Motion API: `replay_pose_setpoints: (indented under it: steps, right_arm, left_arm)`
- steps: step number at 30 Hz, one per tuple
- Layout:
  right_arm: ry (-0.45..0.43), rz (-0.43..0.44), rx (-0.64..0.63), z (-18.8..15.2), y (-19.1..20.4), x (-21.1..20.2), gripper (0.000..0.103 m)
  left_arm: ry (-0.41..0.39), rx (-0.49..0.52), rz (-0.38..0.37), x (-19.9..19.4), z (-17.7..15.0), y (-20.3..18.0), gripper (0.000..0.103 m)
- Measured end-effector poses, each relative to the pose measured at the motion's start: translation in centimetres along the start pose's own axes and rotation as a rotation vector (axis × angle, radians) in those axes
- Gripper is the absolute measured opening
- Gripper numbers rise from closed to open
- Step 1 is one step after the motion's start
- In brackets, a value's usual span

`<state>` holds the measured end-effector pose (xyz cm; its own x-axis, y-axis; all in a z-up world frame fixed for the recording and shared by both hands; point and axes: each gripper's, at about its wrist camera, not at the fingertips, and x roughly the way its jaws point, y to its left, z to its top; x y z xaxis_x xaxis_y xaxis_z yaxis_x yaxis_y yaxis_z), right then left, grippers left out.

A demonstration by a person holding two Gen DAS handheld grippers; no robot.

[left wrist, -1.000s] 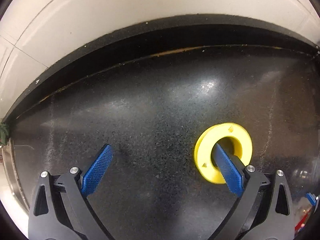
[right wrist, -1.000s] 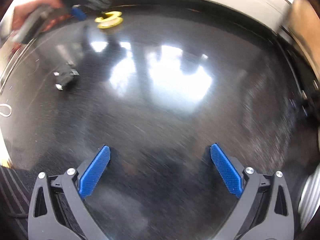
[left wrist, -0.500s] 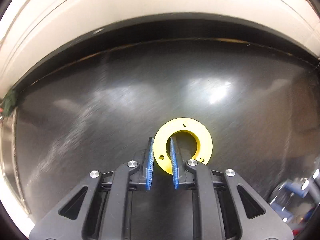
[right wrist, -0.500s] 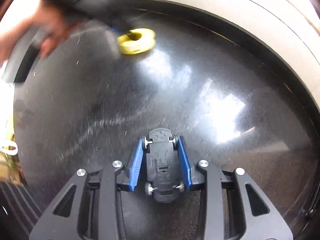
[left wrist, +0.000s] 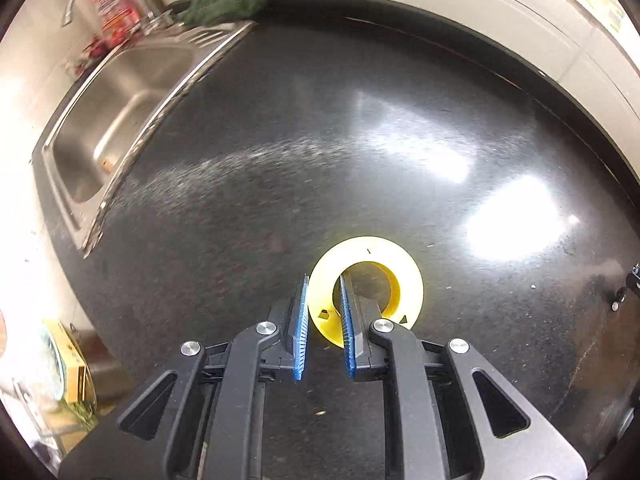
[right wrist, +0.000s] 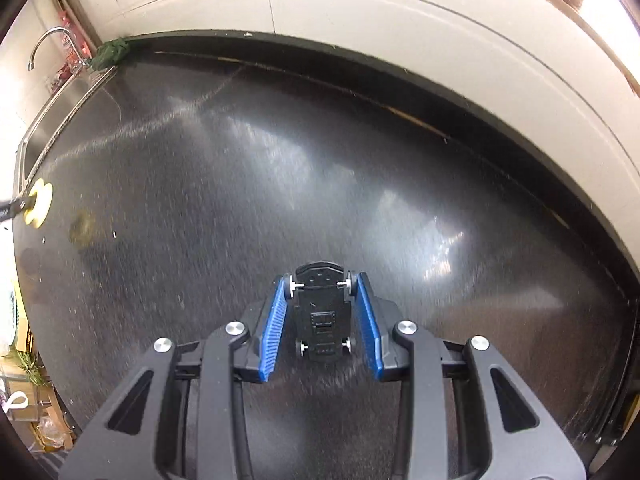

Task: Collect trash
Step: 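Carry the tape roll and toy car with both tools over the black bin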

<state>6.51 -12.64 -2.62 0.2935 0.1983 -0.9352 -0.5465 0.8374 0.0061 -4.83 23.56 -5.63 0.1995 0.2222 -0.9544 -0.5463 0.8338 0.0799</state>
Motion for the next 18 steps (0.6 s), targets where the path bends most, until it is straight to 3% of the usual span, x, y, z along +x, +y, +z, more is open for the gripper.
replay_pose_setpoints:
  steps: [7,11,18]
  right_arm:
    - [-0.011,0.013,-0.057,5.5,3.6,0.0,0.035]
    - [-0.032,0.041,-0.132,7.8,7.7,-0.1,0.035]
    - [-0.056,0.121,-0.276,10.2,16.6,0.1,0.035]
  left_arm:
    - [-0.009,-0.161,0.035,-2.1,-3.3,7.3,0.014]
    - [-0.021,-0.253,0.039,-3.4,-5.6,12.3,0.014]
    - [-0.037,-0.384,0.052,-5.1,-10.0,17.1,0.014]
